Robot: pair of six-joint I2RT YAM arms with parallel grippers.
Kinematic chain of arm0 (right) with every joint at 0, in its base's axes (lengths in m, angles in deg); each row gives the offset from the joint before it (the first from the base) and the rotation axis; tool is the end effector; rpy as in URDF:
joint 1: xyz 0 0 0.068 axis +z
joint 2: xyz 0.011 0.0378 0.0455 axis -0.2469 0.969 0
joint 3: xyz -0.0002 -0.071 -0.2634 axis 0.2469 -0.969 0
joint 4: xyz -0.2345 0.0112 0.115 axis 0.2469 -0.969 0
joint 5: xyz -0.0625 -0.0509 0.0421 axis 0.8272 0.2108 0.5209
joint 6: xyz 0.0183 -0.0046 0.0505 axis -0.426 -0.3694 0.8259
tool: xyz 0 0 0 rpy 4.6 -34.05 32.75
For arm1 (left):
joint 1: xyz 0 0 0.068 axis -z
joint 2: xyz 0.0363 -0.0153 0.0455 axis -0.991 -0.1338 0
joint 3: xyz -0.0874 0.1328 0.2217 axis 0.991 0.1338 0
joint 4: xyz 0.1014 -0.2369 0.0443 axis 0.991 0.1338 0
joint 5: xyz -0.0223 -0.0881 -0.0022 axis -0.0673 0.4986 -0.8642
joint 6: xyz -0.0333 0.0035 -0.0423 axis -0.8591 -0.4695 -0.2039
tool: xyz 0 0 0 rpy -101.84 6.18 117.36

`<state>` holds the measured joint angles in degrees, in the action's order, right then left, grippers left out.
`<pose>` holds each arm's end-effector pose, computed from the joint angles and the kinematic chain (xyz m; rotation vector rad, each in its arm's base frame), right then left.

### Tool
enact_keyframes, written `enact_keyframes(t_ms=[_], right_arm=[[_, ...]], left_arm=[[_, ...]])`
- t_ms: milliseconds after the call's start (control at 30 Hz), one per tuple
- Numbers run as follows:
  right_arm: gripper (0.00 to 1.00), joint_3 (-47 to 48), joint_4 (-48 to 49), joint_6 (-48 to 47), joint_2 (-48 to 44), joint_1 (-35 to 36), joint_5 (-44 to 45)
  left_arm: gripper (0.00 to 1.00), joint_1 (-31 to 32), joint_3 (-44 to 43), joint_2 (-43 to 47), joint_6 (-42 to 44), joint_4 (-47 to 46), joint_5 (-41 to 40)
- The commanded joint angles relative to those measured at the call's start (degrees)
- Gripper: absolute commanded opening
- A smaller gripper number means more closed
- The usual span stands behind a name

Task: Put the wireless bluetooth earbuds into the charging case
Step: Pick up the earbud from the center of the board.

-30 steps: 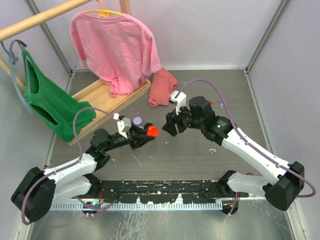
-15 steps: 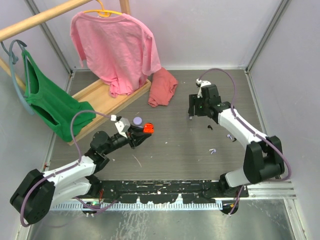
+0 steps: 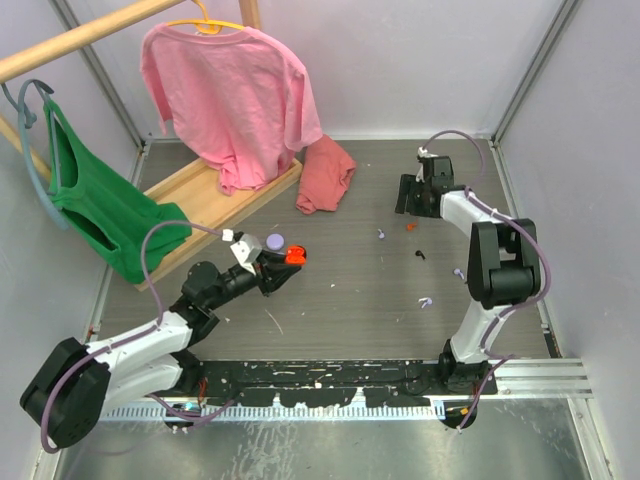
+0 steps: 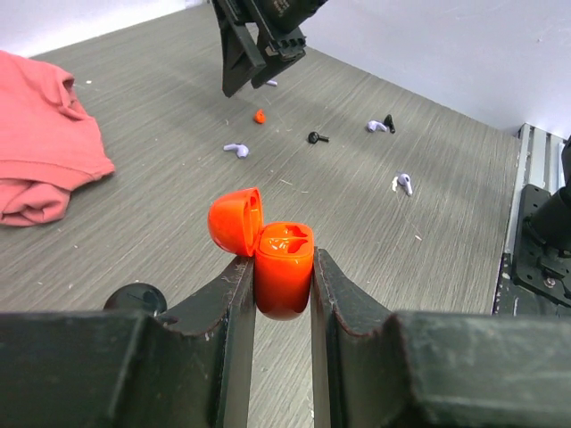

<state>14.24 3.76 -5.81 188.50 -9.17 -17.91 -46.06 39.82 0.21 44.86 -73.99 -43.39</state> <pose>0.3813 0.0363 0.1966 0.0760 2.4336 0.1877 0.1548 -0.1305 0.2182 0.6654 1.4332 -0.9473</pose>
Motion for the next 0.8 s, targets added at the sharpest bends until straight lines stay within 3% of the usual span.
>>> enact_keyframes(t_ms=[0,367,767], right_arm=[[0.67,5.0,2.7,-0.2,3.3,-1.0,-3.5],[0.68,7.6,-4.5,0.0,8.3,-2.1,-4.2],[0.66,0.4,-7.5,1.7,2.1,-2.0,-5.3]], left_arm=[[0.07,0.1,-0.1,2.8,2.3,-0.6,-1.5],[0.01,0.2,-0.3,3.4,3.1,1.0,0.4],[0.0,0.1,0.0,4.6,3.5,1.8,0.8]])
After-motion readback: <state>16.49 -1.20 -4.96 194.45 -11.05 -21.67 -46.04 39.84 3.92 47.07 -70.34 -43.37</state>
